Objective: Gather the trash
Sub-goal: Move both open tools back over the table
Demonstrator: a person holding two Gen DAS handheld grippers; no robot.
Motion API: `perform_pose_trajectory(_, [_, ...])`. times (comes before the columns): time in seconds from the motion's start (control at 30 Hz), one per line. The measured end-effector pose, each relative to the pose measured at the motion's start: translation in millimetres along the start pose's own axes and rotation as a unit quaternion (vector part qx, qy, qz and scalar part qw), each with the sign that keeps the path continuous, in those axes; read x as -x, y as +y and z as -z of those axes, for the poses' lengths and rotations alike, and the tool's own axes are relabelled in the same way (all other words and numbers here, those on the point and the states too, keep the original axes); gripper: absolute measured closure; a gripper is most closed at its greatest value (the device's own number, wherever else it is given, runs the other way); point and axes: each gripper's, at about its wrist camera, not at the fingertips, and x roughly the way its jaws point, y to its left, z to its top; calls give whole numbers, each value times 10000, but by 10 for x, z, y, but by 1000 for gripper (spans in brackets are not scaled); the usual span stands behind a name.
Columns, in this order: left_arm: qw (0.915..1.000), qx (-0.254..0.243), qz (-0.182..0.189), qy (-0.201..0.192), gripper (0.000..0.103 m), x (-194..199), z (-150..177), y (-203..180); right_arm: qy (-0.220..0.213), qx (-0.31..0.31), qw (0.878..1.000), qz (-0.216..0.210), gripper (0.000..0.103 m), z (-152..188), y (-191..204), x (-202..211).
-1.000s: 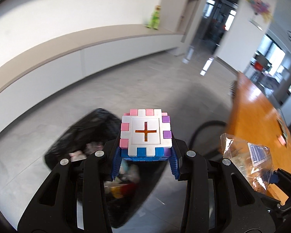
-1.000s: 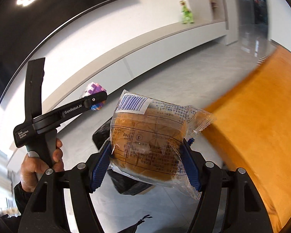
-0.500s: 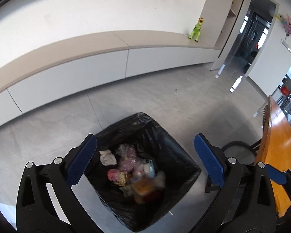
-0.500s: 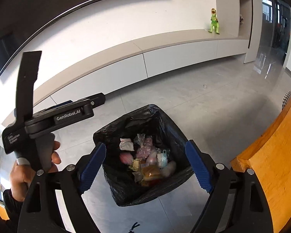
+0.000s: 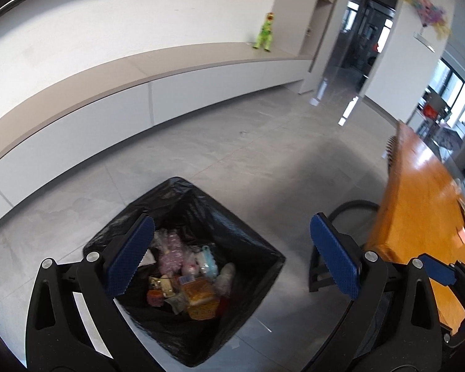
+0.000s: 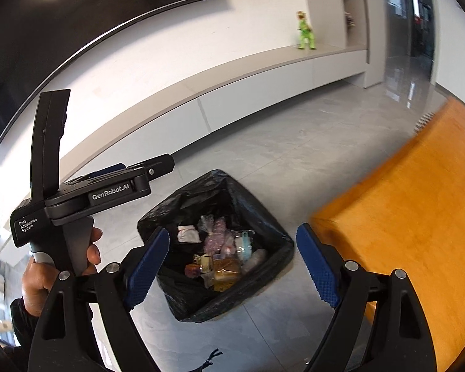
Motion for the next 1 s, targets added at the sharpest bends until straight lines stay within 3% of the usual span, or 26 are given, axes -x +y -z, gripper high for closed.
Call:
perform_pose_trajectory(0.2, [9966, -511, 619, 172, 6, -54, -6, -654, -206, -534, 9979, 309, 18, 142, -621, 357])
perform_pose_trajectory(0.4, [9838, -1204, 1283, 350, 6, -145, 47, -1472, -424, -1041, 9906, 774, 18, 303, -1283, 784])
perform_pose_trajectory(0.73, [9506, -2176, 2092, 720, 6, -357, 152, -2899, -561, -1731, 9721, 1477, 18, 618, -2307, 1378])
perform_pose_trajectory(0.83, [9386, -2432, 2300, 837, 6, -424, 226, -3335, -527, -1878, 9664, 1673, 18, 691, -2573, 1485])
perform_pose_trajectory(1.0, [9117, -3058, 2554, 1007, 6, -585, 349, -4070, -545, -2426, 9496, 1906, 18, 786, -3205, 1725])
